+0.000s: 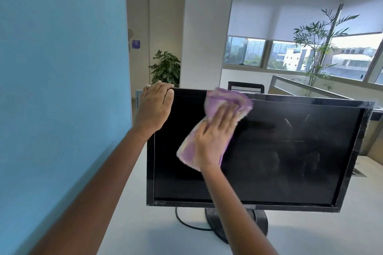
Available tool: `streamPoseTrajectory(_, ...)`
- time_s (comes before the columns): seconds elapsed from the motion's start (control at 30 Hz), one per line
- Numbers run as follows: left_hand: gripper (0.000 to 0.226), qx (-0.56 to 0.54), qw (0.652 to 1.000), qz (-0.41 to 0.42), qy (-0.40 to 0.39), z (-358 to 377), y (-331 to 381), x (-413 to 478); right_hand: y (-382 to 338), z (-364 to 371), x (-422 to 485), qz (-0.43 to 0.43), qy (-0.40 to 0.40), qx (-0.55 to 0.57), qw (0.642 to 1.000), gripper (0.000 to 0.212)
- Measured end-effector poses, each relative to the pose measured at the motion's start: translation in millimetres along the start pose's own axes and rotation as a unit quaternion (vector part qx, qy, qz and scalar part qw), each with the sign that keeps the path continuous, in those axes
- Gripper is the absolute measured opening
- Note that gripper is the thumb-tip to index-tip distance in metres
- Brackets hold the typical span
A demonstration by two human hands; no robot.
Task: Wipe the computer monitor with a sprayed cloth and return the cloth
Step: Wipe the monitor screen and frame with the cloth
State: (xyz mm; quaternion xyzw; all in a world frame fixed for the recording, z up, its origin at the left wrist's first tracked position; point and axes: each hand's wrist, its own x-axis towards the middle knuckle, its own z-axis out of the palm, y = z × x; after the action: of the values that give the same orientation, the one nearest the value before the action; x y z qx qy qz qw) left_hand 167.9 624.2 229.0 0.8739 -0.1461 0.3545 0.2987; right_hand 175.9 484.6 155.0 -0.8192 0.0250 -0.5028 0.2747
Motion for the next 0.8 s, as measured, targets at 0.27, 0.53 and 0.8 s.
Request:
streamPoseTrajectory(0.27, 0.058, 0.058, 0.998, 0.012, 0.010, 0, 6, -3, 14, 4, -20, -0.356, -0.102, -0.136, 0.919, 0.053)
streamPoseTrajectory(0.53, 0.057, 0.128, 0.991, 0.009, 0.033, 17, 22, 0, 135, -59, 49, -0.320, -0.026, -0.206, 0.924, 0.055)
streamPoseTrajectory(0.8, 0.066, 0.113, 0.989, 0.098, -0.011, 43, 57, 3, 194, -95, 59, 0.001, 0.026, -0.091, 0.996, 0.063)
